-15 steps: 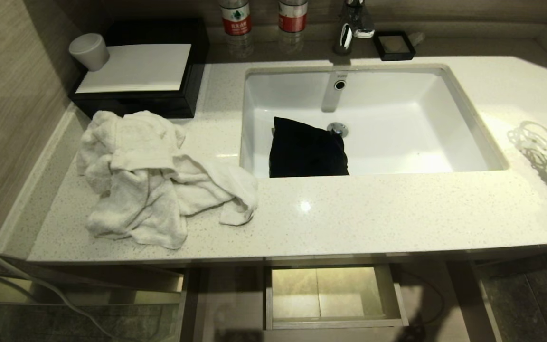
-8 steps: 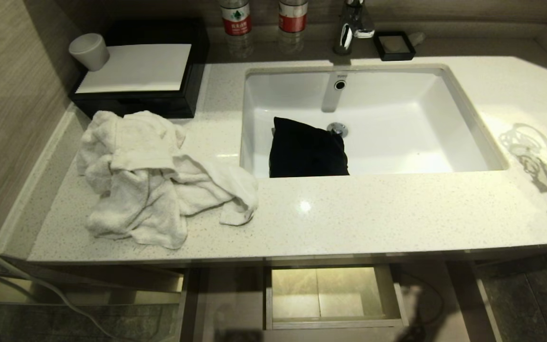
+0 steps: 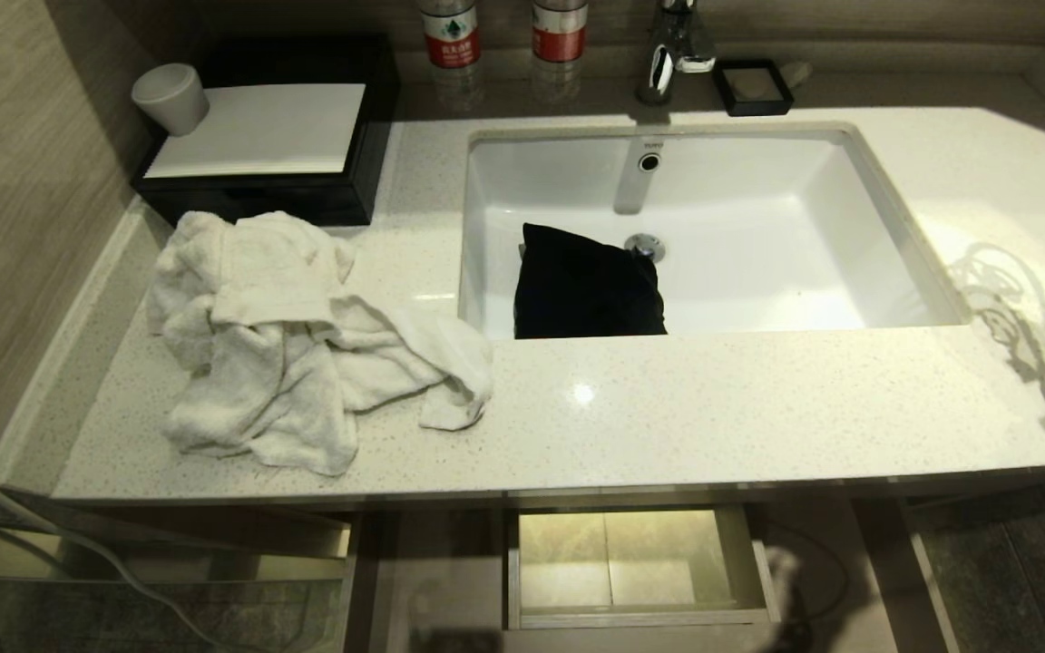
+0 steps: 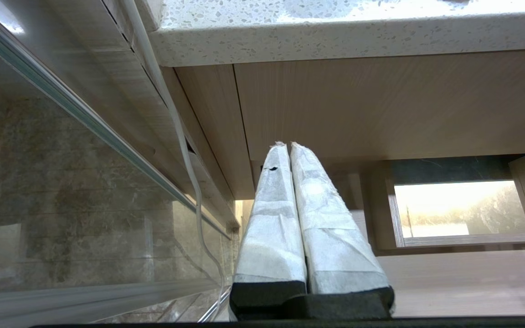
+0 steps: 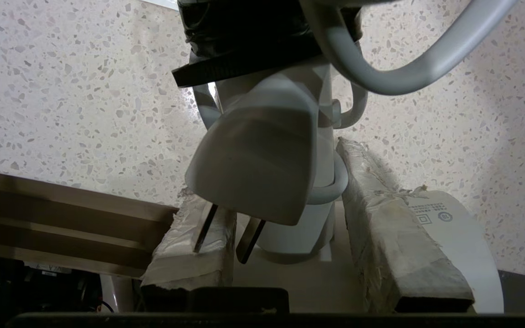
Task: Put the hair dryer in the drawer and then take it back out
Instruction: Put it into the drawer
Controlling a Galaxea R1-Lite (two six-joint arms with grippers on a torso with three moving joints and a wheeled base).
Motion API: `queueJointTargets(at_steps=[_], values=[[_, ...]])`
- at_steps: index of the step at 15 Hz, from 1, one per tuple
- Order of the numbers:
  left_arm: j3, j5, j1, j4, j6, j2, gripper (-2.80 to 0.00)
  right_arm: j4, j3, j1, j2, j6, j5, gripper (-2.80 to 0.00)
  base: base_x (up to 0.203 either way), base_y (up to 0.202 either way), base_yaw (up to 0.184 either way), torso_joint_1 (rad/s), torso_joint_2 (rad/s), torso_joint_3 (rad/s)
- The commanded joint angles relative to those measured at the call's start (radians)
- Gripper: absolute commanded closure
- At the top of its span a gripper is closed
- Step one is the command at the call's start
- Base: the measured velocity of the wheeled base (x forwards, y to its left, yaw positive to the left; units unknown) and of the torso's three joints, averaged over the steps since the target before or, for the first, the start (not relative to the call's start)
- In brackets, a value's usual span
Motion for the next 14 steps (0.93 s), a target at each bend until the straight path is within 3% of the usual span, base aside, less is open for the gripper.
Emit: queueJointTargets(at_steps=[1,14], values=[[0.0,0.0,0.0,0.0,0.0,0.0,0.0,0.0,-0.001,-0.001,-0.004,-0.002,0.003,0.0,0.0,0.0,0.0,0.0,0.0,0.0],[0.002,0.0,0.0,0.0,0.0,0.0,0.0,-0.001,0.028,0.002,-0.036,0.002,0.006,0.0,0.0,0.0,0.0,0.0,0.0,0.0]])
